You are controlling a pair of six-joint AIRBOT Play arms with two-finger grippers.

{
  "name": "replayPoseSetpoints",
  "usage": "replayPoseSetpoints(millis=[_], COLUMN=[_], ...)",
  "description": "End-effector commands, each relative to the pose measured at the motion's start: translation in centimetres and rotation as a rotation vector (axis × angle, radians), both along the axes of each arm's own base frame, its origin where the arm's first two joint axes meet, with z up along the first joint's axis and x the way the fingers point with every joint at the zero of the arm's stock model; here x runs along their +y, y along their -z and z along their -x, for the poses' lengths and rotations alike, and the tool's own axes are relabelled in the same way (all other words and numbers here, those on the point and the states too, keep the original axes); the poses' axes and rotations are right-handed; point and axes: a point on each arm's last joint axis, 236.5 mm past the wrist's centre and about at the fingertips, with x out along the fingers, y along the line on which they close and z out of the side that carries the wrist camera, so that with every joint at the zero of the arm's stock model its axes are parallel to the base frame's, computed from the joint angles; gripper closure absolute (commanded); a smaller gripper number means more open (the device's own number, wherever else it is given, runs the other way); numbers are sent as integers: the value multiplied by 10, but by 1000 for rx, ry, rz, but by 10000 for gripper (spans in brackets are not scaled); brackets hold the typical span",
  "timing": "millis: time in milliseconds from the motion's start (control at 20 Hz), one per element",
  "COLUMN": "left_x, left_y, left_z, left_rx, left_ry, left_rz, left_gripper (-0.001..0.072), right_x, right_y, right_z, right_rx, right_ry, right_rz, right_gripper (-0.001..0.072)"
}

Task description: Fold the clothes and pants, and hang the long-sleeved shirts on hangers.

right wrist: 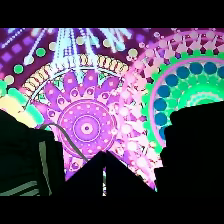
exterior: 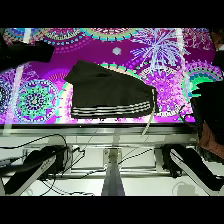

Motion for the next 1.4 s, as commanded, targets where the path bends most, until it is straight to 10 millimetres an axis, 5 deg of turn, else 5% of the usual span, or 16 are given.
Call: replayPoseSetpoints(millis=[0, 600, 750, 850, 950, 1000, 1150, 1250, 1350], left_x=[1, 1, 1, 1, 1, 1, 1, 1, 3], left_y=[-1, -1, -1, -2, -2, -2, -2, -2, 1], left_z=[0, 0, 0, -1, -1, -1, -1, -1, -2], left_rx=[-2, -2, -4, -9, -9, -9, -10, -9, -3], left_ry=[-1, -1, -2, -4, -4, -3, -4, -4, -7], left_rz=[-1, -1, 0, 1, 1, 1, 1, 0, -11], left_gripper=[15, 15, 15, 14, 14, 14, 15, 15, 15], right_x=[0, -1, -8, -21, -33, -24, 71, 95, 80], right_y=[0, -14, -3, 36, 108, 144, 225, 262, 309], right_z=[0, -14, -14, -8, 14, 21, 49, 59, 64], right_rx=[-1, -83, -24, 131, 371, 436, 490, 486, 529], right_ry=[-1, -8, -66, -114, -91, -130, -460, -447, -246], right_rz=[0, 14, 106, 156, 73, -15, -469, -608, -611], right_gripper=[688, 688, 690, 691, 692, 693, 692, 653, 164])
